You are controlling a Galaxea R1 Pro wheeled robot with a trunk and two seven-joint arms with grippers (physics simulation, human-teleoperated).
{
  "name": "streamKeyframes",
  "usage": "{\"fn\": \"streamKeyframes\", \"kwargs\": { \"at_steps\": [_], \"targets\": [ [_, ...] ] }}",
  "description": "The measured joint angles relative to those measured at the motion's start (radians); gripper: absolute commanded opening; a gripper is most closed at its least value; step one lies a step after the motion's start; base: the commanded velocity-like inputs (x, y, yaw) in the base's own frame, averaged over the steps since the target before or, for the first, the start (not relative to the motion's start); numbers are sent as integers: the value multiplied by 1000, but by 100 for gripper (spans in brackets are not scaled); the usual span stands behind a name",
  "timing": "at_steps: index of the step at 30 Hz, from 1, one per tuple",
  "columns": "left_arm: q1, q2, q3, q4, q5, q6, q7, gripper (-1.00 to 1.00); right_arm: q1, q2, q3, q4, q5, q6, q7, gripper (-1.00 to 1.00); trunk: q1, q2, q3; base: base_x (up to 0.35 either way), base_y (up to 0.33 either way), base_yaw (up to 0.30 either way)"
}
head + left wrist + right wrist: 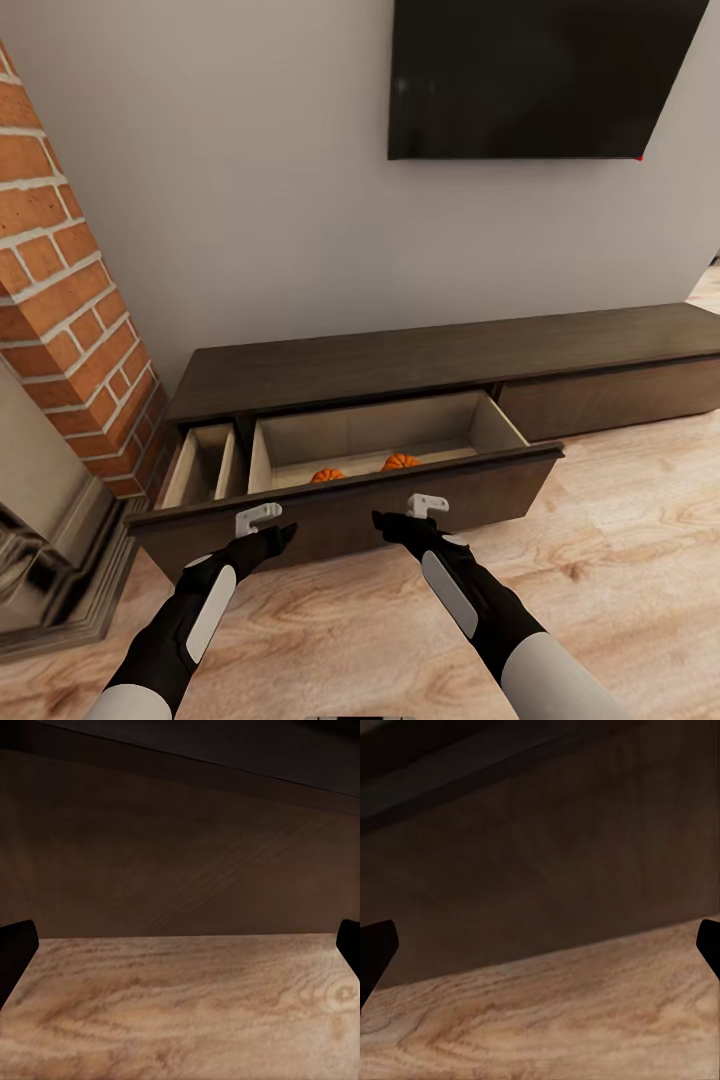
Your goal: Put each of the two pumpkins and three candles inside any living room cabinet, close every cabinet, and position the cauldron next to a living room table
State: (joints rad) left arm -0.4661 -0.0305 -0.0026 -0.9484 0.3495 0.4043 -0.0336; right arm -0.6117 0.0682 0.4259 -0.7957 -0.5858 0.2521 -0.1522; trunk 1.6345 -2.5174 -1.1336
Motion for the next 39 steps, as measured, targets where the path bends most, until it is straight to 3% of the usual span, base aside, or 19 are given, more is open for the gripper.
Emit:
{"fn": "streamKeyframes", "kwargs": {
  "at_steps": [14,18,21,39],
  "targets": [
    [0,0,1,0,0,0,0,100,0,0,0,0,-3,-34,0,100,0,0,6,0,0,36],
    [0,26,1,1,11,1,-3,100,0,0,1,0,-3,-34,0,100,0,0,7,86,0,10],
    [0,31,2,1,12,2,-4,100,0,0,1,0,-3,-35,0,100,0,0,7,103,0,2],
    [0,33,3,1,12,-1,-3,100,0,1,2,0,-3,-35,0,100,0,0,7,56,0,7]
  ]
}}
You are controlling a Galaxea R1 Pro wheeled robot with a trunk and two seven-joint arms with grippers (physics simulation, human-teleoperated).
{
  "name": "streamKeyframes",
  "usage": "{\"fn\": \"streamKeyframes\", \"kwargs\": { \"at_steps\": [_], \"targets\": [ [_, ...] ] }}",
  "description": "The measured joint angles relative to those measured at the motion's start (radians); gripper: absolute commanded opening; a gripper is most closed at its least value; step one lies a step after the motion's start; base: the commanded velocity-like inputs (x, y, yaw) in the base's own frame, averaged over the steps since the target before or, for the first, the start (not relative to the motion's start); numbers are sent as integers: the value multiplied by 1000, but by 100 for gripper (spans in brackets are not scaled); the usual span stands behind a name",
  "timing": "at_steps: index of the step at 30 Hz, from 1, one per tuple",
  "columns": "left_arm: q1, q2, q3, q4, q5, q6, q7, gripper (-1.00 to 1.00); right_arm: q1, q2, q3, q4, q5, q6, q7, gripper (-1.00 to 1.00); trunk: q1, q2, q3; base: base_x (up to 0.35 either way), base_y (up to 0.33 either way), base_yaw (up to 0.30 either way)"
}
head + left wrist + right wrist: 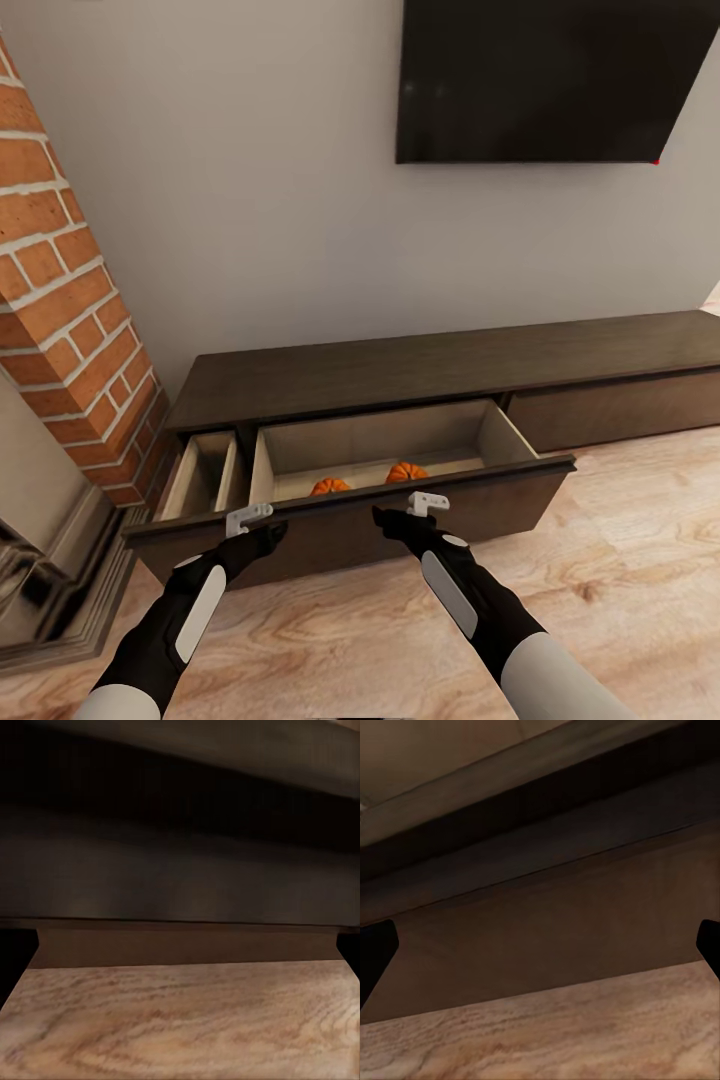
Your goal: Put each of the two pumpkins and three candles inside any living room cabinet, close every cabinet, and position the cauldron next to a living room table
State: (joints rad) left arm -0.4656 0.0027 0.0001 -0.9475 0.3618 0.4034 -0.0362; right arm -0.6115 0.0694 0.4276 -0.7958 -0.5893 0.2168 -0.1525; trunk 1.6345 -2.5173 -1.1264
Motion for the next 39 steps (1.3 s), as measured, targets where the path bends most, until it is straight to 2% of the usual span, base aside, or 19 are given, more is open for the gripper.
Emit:
{"fn": "streamKeyframes", "kwargs": {
  "at_steps": [28,32,36,39],
  "targets": [
    [0,0,2,-1,-2,-4,1,100,0,0,0,0,0,0,0,100,0,0,0,0,0,0],
    [0,0,3,-2,0,-4,0,100,0,0,0,0,0,0,0,100,2,-1,-15,0,0,0],
    [0,0,3,-2,0,-4,0,100,0,0,0,0,0,0,0,100,2,-1,-15,0,0,0],
    [0,0,3,-2,0,-4,0,100,0,0,0,0,0,1,0,100,3,-2,-27,0,0,0]
  ]
}}
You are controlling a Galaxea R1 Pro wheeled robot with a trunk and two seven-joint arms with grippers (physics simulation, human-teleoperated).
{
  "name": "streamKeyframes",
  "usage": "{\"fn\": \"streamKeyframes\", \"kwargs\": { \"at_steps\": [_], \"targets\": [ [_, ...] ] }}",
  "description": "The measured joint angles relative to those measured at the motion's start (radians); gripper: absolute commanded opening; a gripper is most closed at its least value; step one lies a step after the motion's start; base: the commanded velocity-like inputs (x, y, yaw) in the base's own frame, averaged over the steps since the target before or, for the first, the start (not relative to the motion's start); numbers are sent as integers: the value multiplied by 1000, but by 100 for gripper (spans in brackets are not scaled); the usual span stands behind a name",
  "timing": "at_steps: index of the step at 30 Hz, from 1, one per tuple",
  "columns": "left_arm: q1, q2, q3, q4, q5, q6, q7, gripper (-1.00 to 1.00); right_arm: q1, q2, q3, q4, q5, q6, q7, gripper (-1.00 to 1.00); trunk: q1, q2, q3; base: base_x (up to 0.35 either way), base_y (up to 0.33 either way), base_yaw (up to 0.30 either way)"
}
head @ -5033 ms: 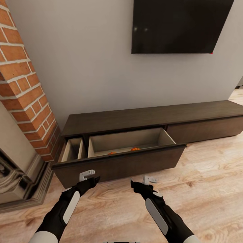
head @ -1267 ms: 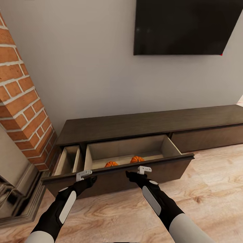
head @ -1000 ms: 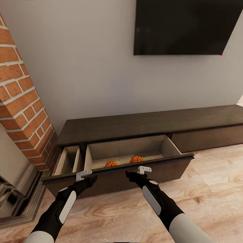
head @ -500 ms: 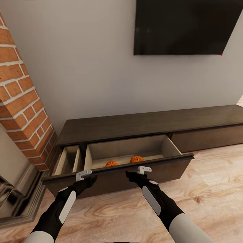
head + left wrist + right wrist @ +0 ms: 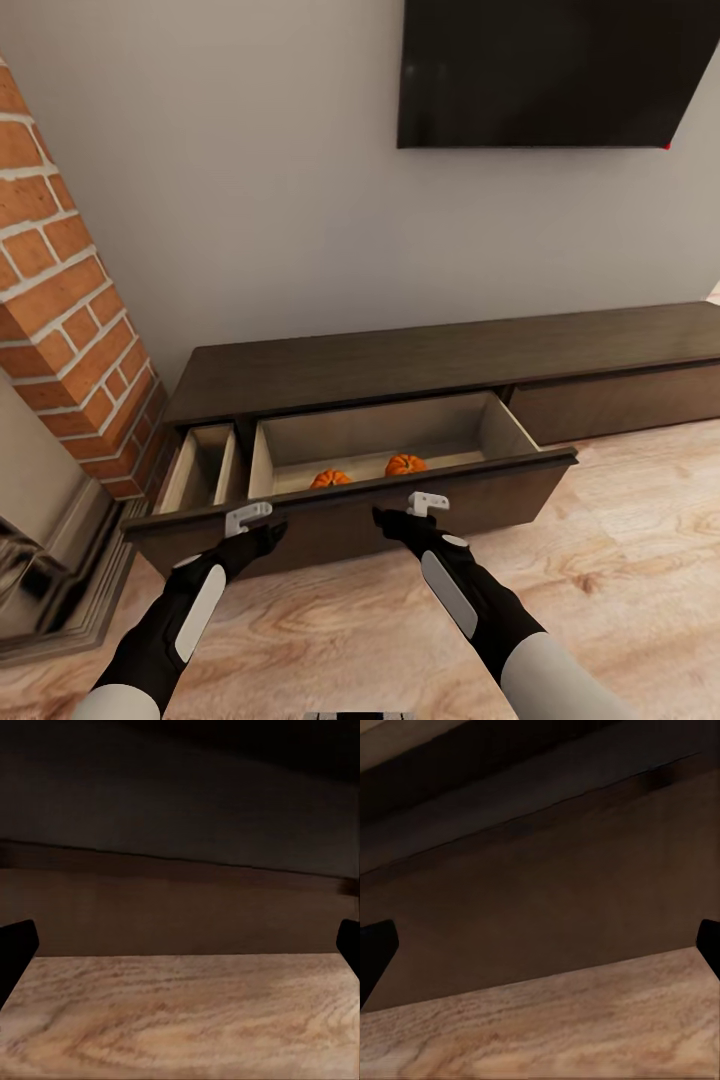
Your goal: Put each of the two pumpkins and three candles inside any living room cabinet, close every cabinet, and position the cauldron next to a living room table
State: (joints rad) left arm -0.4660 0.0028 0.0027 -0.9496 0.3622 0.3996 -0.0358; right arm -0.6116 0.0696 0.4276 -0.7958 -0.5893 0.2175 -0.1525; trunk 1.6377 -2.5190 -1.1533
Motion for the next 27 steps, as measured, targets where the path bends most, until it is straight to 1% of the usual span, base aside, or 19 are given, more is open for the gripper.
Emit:
{"fn": "streamKeyframes", "kwargs": {
  "at_steps": [4,16,21,27],
  "targets": [
    [0,0,0,0,1,0,-1,100,0,0,0,0,0,0,0,100,2,-1,-15,0,0,0],
    [0,0,0,0,0,-2,0,100,0,0,0,0,0,-1,0,100,2,-1,-16,2,0,0],
    [0,0,0,0,0,-2,0,100,0,0,0,0,1,-1,0,100,1,-1,-16,170,26,0],
    [0,0,0,0,-1,-2,0,100,0,0,0,0,2,-1,0,100,2,-1,-16,39,4,0]
  ]
}}
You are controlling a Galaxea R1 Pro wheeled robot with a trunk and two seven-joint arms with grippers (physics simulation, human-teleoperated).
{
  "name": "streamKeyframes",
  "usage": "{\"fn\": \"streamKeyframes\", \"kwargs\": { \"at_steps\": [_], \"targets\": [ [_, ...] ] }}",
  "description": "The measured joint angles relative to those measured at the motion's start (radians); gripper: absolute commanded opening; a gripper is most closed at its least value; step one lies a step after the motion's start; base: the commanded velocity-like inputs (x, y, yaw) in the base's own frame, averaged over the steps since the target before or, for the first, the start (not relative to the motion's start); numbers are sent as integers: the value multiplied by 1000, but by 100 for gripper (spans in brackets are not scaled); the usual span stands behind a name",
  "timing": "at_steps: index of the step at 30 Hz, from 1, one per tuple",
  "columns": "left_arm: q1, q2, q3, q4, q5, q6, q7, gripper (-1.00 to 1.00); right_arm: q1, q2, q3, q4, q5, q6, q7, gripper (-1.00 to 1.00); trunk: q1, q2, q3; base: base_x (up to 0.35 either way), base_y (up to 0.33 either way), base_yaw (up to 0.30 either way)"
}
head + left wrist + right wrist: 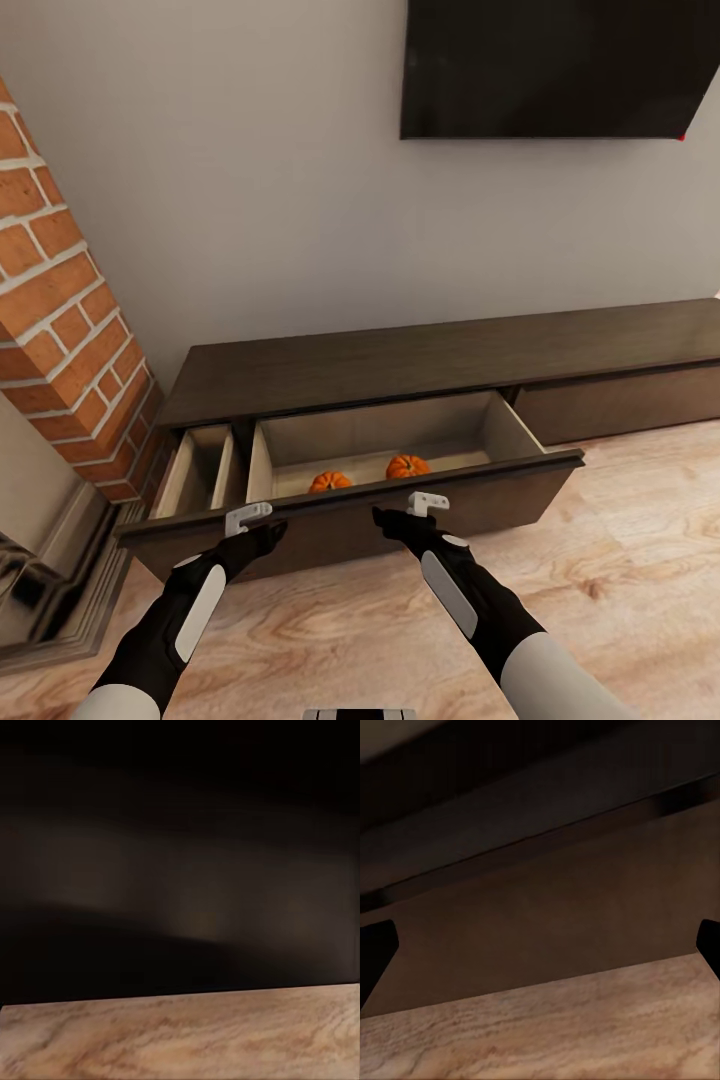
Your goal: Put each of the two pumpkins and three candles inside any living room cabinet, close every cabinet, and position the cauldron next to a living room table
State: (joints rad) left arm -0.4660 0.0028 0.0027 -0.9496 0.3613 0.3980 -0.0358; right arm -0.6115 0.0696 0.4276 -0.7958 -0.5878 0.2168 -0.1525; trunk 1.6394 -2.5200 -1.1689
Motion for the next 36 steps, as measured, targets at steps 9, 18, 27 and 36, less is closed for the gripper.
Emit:
{"fn": "streamKeyframes", "kwargs": {
  "at_steps": [9,18,27,36],
  "targets": [
    [0,0,0,0,-3,2,1,100,0,0,0,0,0,0,0,100,0,0,0,90,0,0],
    [0,0,0,0,-4,3,1,100,0,0,0,0,0,0,0,100,0,0,0,249,0,0],
    [0,1,0,1,-2,3,1,100,0,0,0,0,0,0,0,100,0,0,0,246,0,0],
    [0,1,0,0,-2,3,1,100,0,0,0,0,0,0,0,100,0,0,0,168,0,0]
  ]
}}
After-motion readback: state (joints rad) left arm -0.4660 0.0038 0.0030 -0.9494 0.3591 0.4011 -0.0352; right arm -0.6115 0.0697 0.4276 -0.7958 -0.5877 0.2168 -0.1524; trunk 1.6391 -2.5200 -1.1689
